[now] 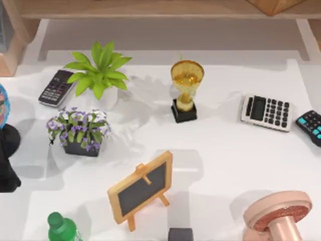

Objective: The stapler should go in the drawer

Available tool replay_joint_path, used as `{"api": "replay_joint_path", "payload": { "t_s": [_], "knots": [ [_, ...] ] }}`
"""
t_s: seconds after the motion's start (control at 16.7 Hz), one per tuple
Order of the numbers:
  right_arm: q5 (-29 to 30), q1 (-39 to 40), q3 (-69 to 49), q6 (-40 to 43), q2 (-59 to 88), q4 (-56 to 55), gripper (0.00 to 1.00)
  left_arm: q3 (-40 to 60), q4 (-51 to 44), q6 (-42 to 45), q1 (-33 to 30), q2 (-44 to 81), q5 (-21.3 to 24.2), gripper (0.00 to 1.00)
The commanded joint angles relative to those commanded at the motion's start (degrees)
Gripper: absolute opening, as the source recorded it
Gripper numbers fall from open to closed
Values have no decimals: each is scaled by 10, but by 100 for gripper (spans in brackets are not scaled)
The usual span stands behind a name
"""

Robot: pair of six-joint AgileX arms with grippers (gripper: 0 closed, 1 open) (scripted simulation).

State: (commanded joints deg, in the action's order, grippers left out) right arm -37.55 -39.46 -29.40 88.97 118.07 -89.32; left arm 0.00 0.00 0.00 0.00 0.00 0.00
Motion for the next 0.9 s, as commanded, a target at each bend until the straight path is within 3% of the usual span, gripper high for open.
{"api": "replay_joint_path", "payload": {
  "t_s": [0.36, 0.9],
  "knots": [
    [0, 0, 0, 0, 0, 0, 2, 0, 0, 0, 0, 0, 0, 100],
    [0, -1, 1, -1, 1, 1, 0, 0, 0, 0, 0, 0, 0, 100]
  ]
}}
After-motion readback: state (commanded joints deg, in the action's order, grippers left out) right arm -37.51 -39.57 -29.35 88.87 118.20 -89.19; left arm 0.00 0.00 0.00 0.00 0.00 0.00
